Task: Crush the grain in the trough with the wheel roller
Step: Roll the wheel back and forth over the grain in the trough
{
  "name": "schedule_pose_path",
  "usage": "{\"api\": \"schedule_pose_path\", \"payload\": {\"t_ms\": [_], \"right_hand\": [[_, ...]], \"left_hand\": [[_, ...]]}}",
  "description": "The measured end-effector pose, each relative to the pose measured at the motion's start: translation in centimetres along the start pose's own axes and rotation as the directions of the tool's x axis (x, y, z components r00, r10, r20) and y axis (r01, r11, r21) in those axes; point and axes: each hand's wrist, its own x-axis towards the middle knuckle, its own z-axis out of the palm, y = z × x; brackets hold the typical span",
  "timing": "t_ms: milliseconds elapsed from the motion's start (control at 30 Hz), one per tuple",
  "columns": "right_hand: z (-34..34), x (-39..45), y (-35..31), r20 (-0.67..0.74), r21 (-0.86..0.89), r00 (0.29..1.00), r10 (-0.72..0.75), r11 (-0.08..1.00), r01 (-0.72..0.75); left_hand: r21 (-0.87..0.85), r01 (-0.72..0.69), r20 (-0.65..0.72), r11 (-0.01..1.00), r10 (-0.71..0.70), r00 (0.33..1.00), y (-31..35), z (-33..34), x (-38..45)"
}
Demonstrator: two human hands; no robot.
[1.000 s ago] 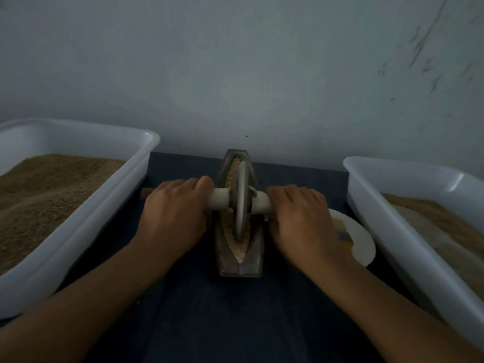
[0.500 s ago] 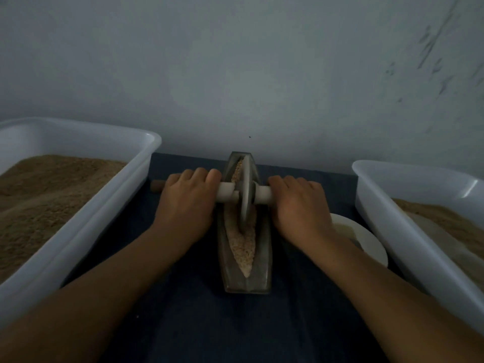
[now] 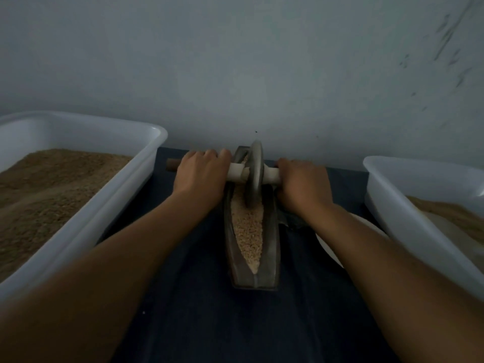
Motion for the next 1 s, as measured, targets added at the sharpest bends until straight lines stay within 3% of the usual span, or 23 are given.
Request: {"api": "schedule_pose_path", "payload": {"t_ms": [200,500,733,1000], "right_hand": [[-1.8,-4.1,-0.9,-0.075,0.078,0.997,-0.015,0.997,0.020],[-5.7,-9.2,-1.1,-0.062,0.164,0.994,-0.088,0.982,0.097],[-4.8,-7.9,-1.1,-0.009,0.129,0.998,-0.069,0.989,0.070],[-1.6,-2.8,-0.5,0.004,-0.019,0.999,-0.048,0.999,0.048]], "left_hand": [[0.006,-0.028,-0.028,1.000,0.028,0.999,0.6,-1.7,-4.4],[-0.103,-0.070,-0.058,0.992,0.064,0.996,1.0,-5.9,-9.6],[-0.041,-0.123,-0.077,0.992,0.119,0.990,0.8,-3.8,-8.9],[-0.028,-0.029,-0.021,0.999,0.028,0.999,0.2,-0.8,-3.3]]}}
